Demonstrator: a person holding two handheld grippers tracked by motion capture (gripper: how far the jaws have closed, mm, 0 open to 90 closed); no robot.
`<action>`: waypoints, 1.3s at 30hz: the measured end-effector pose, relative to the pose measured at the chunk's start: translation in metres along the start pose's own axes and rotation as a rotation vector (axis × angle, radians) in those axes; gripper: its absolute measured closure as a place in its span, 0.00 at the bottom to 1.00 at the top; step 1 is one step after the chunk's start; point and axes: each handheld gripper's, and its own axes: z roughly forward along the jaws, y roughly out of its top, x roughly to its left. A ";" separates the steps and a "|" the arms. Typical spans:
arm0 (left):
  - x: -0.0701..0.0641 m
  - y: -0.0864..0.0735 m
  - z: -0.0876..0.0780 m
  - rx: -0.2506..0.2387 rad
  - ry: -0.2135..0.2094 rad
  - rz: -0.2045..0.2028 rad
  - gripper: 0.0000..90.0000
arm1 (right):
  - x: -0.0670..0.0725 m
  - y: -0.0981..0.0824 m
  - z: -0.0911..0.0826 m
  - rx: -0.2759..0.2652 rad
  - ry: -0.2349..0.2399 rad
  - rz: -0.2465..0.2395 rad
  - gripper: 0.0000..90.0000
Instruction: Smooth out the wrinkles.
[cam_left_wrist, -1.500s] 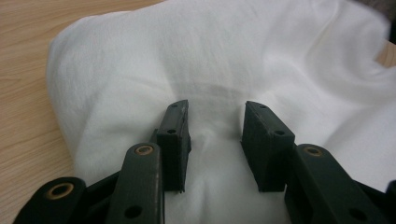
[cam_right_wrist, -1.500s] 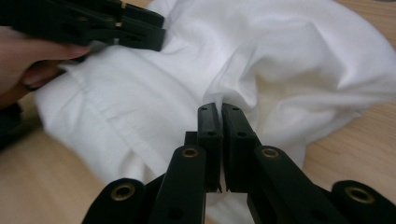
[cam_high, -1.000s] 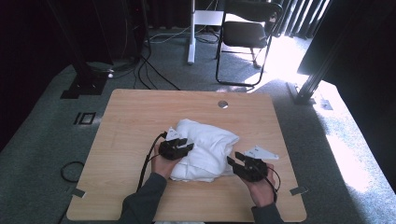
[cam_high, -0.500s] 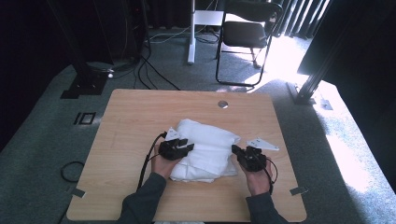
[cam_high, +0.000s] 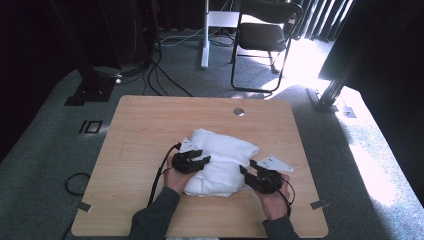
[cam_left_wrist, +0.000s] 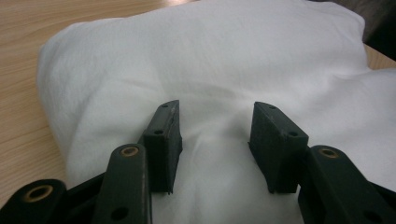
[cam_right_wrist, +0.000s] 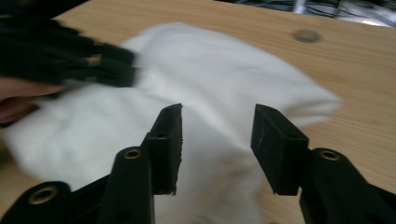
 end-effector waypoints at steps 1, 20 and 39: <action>-0.001 0.000 -0.002 -0.008 -0.001 0.000 0.58 | 0.007 -0.001 0.002 0.009 0.040 -0.018 0.56; -0.023 -0.024 -0.043 -0.019 -0.020 0.019 0.57 | -0.008 -0.043 0.061 0.267 -0.029 -0.062 0.63; 0.027 0.001 -0.017 -0.035 0.128 -0.018 0.57 | -0.021 -0.002 0.132 0.250 -0.014 0.035 0.63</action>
